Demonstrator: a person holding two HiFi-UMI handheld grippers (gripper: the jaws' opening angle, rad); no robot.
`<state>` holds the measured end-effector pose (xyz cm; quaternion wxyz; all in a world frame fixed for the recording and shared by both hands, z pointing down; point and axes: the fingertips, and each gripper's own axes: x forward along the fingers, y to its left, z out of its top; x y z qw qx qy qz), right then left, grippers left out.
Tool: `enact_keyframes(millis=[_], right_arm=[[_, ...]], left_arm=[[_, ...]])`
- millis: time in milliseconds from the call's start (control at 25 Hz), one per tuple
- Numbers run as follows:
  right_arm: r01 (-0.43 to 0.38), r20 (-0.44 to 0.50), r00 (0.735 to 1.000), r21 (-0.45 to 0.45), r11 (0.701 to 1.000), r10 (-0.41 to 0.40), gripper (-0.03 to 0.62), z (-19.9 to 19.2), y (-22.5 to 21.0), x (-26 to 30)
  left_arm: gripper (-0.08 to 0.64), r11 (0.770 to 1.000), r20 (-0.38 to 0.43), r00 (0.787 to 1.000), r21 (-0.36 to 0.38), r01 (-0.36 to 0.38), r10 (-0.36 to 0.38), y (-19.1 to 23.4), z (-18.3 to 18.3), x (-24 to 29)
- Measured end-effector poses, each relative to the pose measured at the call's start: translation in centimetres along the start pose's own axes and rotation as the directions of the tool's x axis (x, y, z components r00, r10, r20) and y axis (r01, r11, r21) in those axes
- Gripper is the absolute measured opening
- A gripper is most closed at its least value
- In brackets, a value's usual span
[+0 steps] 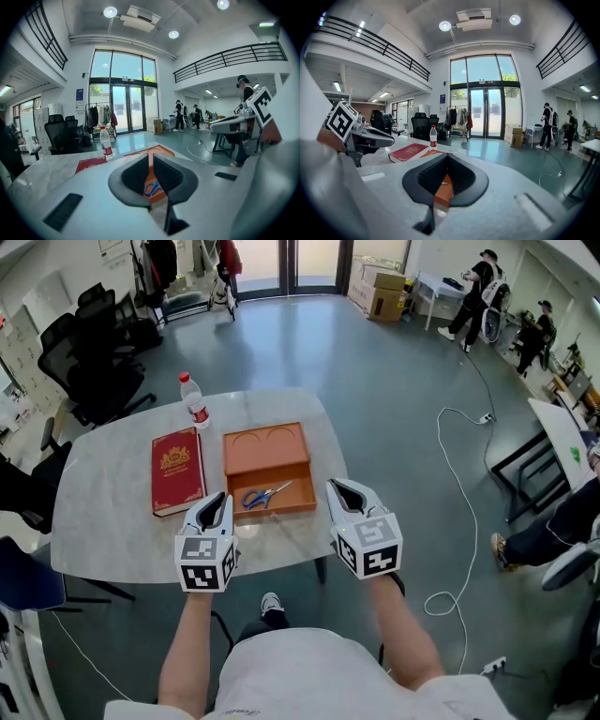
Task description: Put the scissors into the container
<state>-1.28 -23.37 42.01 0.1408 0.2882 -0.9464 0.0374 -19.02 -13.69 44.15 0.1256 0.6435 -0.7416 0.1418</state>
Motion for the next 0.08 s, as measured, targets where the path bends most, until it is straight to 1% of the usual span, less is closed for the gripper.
enact_keyframes(millis=[80], right_arm=[[0.002, 0.001, 1.000, 0.003, 1.000, -0.002, 0.005, -0.11, 0.14, -0.13]], left_arm=[[0.033, 1.000, -0.005, 1.000, 0.004, 0.002, -0.002, -0.04, -0.24, -0.21]])
